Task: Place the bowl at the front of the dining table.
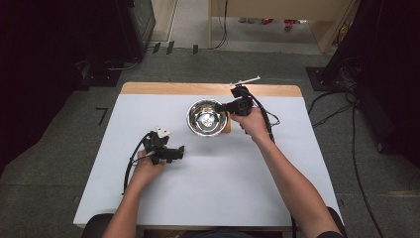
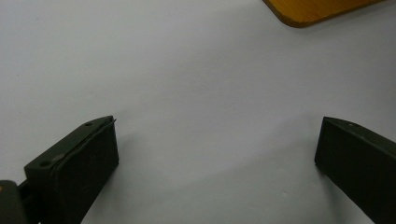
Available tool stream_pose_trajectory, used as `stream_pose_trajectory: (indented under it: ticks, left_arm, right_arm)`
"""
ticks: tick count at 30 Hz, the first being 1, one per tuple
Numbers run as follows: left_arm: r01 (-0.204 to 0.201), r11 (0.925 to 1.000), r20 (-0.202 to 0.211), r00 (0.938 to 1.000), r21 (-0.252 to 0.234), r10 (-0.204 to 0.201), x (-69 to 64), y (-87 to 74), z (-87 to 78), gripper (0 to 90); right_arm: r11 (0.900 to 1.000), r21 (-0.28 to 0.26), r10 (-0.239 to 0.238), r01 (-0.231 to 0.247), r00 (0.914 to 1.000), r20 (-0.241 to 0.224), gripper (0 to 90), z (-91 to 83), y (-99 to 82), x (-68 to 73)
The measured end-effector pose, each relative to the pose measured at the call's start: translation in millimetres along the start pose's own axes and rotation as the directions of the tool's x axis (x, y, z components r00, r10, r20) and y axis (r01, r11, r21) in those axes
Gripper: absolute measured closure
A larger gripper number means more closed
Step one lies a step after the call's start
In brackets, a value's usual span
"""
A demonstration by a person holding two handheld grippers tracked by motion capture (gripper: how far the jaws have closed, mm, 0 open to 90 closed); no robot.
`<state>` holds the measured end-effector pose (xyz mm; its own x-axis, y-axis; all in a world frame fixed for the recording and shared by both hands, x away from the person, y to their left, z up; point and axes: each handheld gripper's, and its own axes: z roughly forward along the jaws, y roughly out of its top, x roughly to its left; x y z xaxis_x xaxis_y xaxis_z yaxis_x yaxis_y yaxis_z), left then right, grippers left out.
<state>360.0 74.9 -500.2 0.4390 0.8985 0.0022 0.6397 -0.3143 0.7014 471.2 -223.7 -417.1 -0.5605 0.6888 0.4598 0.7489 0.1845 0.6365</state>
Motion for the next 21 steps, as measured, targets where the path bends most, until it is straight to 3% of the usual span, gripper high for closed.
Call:
stream_pose_trajectory:
  ticks: [6,13,21]
  left_arm:
    - [0.0,1.0,0.001,1.0,0.0,0.0,0.0,0.0,0.0,0.0]
    - [-0.001,1.0,0.0,1.0,0.0,0.001,0.0,0.0,0.0,0.0]
    - [-0.001,1.0,0.0,1.0,0.0,0.001,0.0,0.0,0.0,0.0]
  right_arm:
    - [0.9997,-0.021,0.008,-0.008,1.0,-0.001,83.5,-2.2,3.6,-2.2]
    - [1.0,0.002,0.004,-0.004,1.0,0.007,83.5,2.6,2.6,-3.5]
    - [0.9994,-0.026,0.024,-0.023,0.9996,0.014,83.6,5.9,3.4,-14.2]
